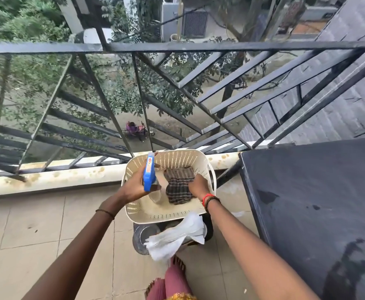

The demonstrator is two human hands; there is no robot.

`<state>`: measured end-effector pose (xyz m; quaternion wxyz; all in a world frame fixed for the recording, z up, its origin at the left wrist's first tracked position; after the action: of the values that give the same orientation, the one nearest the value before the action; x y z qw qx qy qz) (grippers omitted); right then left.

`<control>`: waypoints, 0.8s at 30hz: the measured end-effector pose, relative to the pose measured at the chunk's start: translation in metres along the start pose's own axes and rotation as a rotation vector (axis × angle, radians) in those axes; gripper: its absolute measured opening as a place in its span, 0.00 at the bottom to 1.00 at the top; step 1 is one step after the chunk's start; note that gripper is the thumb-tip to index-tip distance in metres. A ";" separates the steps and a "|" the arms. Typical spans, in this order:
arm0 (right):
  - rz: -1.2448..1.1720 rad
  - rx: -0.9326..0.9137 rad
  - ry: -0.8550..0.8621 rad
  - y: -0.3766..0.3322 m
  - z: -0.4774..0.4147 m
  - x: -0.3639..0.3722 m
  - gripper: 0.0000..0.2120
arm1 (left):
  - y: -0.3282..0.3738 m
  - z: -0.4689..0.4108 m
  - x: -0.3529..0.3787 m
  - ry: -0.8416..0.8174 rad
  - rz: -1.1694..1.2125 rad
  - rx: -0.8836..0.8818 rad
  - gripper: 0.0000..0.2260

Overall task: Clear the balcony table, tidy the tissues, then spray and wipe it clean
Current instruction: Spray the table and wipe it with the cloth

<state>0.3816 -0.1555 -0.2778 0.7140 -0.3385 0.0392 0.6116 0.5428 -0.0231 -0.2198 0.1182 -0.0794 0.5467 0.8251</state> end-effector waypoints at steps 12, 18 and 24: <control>-0.091 -0.272 0.040 0.012 0.094 -0.006 0.19 | 0.000 0.023 0.005 0.085 -0.059 -0.063 0.32; 0.072 -0.400 -0.078 0.013 0.139 0.003 0.23 | 0.000 0.032 0.006 0.155 -0.100 -0.124 0.35; 0.453 -0.512 -0.128 0.016 0.178 0.016 0.39 | 0.023 0.113 0.041 0.651 -0.058 -0.131 0.22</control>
<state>0.3074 -0.0470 -0.1558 0.4532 -0.4504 -0.0863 0.7644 0.4965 0.0766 -0.1658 -0.0445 -0.3619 0.4990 0.7862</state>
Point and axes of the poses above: each hand's wrist, its own z-axis away from the middle knuckle, its own x-axis out of the palm, y = z × x, the point moved 4 cm from there along -z, towards the middle knuckle, and after that the axes turned 15 degrees about -y, right-handed, at the moved point
